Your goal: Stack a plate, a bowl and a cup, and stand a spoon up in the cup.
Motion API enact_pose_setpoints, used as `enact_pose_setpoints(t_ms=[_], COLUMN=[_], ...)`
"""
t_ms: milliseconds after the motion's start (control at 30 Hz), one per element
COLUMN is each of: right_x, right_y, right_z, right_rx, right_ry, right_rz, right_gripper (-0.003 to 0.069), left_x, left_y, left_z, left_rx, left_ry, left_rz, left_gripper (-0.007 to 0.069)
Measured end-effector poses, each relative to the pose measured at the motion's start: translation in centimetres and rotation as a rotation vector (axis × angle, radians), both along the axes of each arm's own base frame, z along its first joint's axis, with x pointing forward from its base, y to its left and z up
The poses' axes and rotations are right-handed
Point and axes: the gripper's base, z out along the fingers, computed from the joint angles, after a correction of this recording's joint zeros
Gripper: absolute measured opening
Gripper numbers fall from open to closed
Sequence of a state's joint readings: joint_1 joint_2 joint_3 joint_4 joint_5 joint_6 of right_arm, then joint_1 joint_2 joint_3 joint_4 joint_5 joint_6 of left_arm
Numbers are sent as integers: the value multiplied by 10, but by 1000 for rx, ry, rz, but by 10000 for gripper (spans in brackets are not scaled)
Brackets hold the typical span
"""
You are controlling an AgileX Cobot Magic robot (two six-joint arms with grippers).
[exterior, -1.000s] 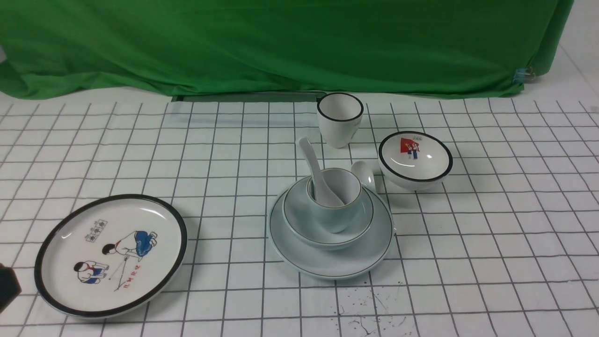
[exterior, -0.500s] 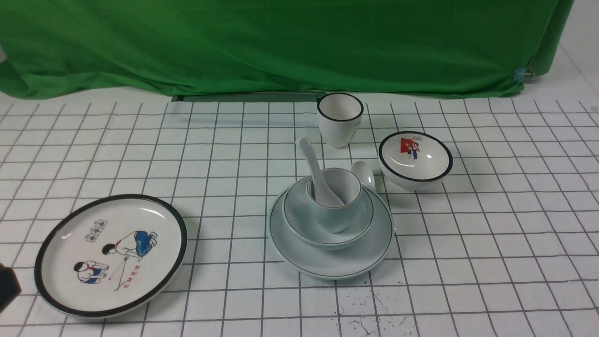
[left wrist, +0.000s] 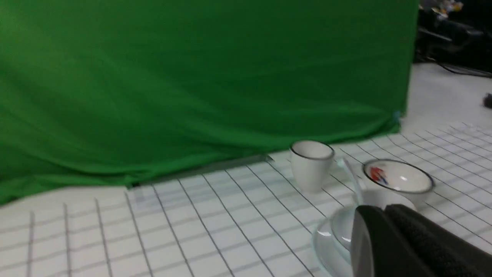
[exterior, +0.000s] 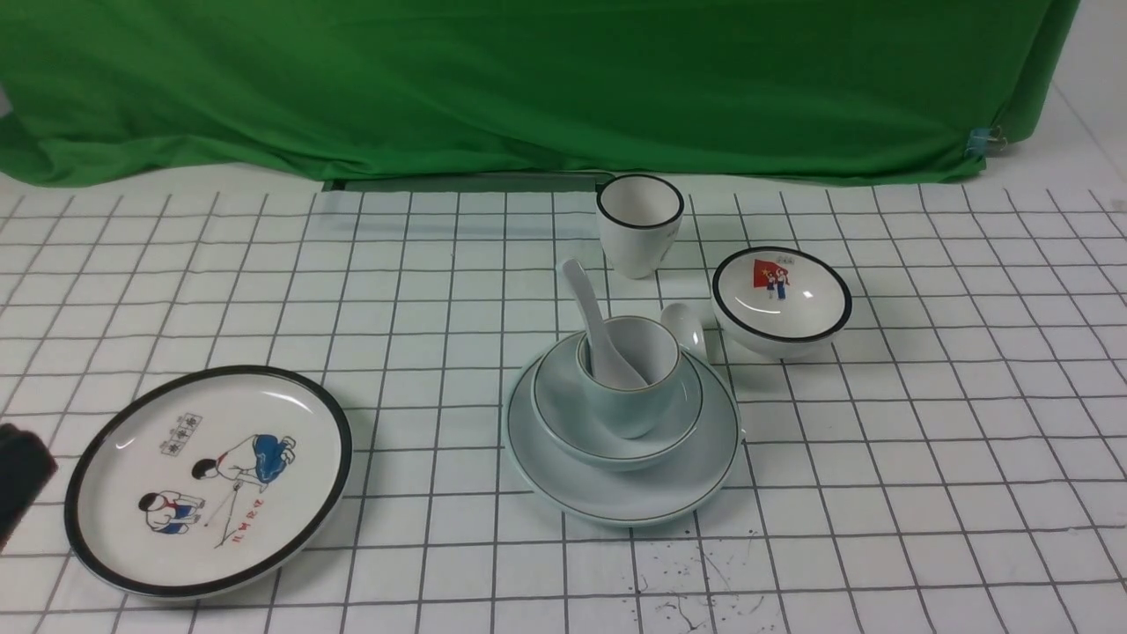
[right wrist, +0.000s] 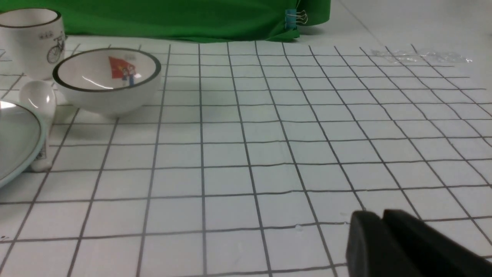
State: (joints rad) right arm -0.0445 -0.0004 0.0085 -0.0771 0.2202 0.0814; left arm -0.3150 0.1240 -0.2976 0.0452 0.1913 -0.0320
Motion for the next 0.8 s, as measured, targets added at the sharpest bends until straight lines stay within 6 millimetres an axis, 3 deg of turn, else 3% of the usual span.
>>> enact_pose_setpoints(t_ms=[133,300,467,800], right_x=[0,0,0,0], right_y=[0,0,0,0], right_z=[0,0,0,0], right_rx=[0,1,0,1], right_ry=[0,0,0,1], right_rz=[0,0,0,0], right_gripper=[97,108,124,155], left_x=[10,11,7,6], left_y=[8,19,20,18], left_z=[-24,-58,-75,-99], left_rx=[-21,-62,-70,9], left_ry=[-65,-13,-13,226], left_rz=[191,363,383,367], left_gripper=[-28,-28,-28,-28])
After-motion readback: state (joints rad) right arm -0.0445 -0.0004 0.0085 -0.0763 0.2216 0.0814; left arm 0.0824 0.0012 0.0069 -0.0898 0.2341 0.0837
